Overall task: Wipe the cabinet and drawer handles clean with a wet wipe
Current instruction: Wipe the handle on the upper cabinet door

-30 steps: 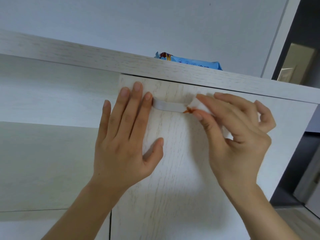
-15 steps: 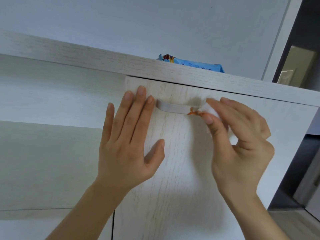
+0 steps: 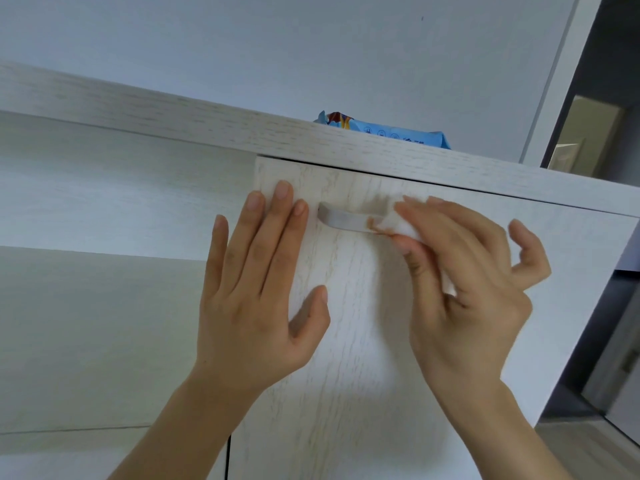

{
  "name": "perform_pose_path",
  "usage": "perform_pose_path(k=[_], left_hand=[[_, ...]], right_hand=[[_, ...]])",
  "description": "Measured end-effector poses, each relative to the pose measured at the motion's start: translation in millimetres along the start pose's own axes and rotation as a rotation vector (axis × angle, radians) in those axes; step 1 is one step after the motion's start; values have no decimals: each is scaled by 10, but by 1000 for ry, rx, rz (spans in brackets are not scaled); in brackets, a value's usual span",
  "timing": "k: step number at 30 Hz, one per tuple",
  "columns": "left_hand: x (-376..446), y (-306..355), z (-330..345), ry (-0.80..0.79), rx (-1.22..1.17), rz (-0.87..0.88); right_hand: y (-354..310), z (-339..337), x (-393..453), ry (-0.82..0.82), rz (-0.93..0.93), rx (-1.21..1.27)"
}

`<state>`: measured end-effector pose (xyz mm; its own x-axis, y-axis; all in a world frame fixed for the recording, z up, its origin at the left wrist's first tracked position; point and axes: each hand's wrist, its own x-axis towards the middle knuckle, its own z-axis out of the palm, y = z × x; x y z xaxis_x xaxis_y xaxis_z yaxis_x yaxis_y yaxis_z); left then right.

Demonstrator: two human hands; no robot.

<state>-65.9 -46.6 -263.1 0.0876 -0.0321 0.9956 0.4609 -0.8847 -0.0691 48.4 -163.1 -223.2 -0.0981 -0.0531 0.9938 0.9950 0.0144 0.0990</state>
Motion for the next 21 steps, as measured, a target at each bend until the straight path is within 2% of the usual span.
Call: perform_pose_path(k=[4, 11, 15, 21], left_hand=[[4, 5, -7, -4, -9, 1], [2, -3, 1, -5, -11, -3], [-1, -4, 6, -4, -27, -12], [4, -3, -9, -16, -12, 0]], right_hand=[[-17, -36, -65, 85, 148, 89], [-19, 3, 41, -35, -49, -48], [-32, 20, 58, -39, -109, -80], [-45, -30, 38, -30, -7, -47]])
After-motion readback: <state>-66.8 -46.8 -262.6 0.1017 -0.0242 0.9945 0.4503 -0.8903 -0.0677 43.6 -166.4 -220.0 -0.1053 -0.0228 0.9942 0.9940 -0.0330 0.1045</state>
